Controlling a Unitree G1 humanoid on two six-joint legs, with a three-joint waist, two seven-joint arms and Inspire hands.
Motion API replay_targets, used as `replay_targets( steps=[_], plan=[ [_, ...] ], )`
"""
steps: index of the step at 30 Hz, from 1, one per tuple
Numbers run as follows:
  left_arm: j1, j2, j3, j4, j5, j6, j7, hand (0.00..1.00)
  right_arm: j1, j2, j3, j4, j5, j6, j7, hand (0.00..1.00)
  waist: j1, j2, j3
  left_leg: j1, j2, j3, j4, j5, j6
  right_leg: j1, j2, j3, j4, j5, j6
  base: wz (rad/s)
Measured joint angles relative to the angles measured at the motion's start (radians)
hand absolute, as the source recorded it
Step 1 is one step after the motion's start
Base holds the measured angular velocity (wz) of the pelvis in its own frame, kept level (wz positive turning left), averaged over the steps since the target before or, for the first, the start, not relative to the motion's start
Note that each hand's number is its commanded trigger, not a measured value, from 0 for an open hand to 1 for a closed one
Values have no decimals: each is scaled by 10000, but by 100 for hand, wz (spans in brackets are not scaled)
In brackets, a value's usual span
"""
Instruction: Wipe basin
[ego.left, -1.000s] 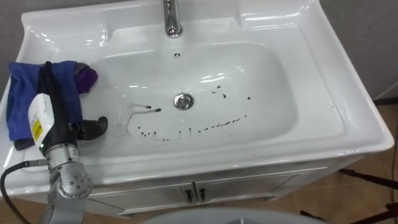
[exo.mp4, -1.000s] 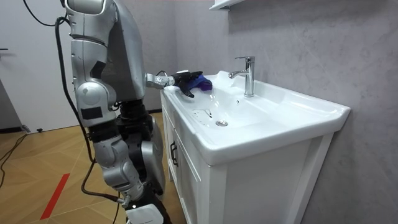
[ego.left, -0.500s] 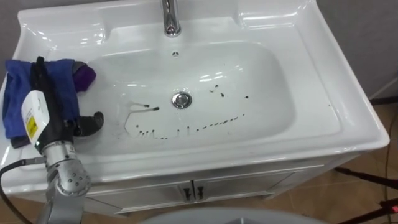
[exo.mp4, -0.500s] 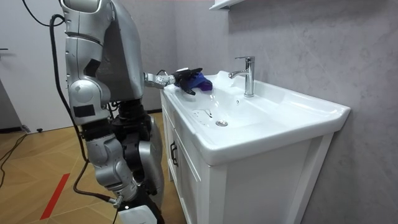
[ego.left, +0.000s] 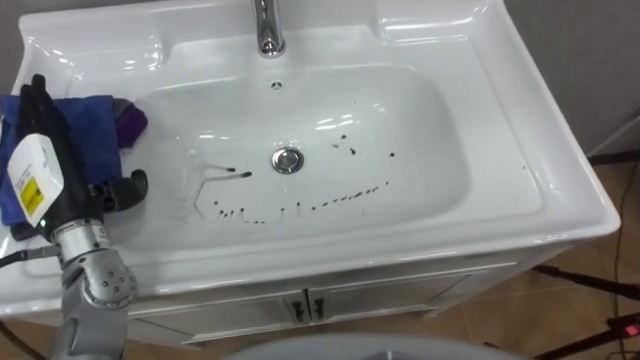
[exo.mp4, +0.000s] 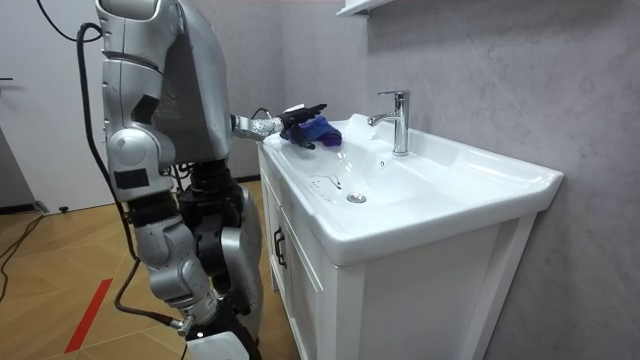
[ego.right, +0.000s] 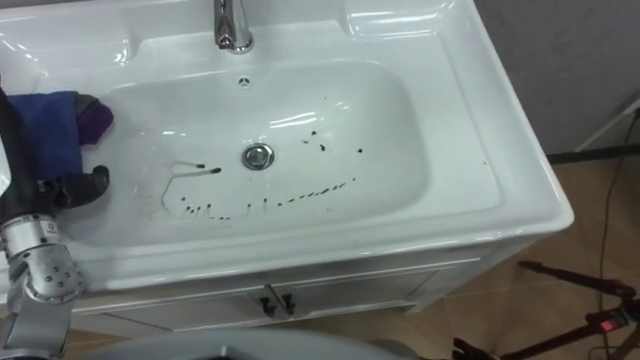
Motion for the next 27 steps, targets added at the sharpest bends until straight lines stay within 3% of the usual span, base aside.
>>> replay_targets(
  steps=[9,27],
  plan=[
    [6,32,-31,66,367,777,-561,0,-46,-49,-74,-12,-378,237,-32,0,-47,96,-22,-2,-3,22,-125,0,0,4,9,27,-8,-1,5,0],
    [-44,-3,-241,58,1250,1809,-1758,0,-270,-67,-183,16,-348,626,-113,0,-294,30,-7,30,-4,22,-190,4,2,46,5,13,-126,-3,8,0]
  ],
)
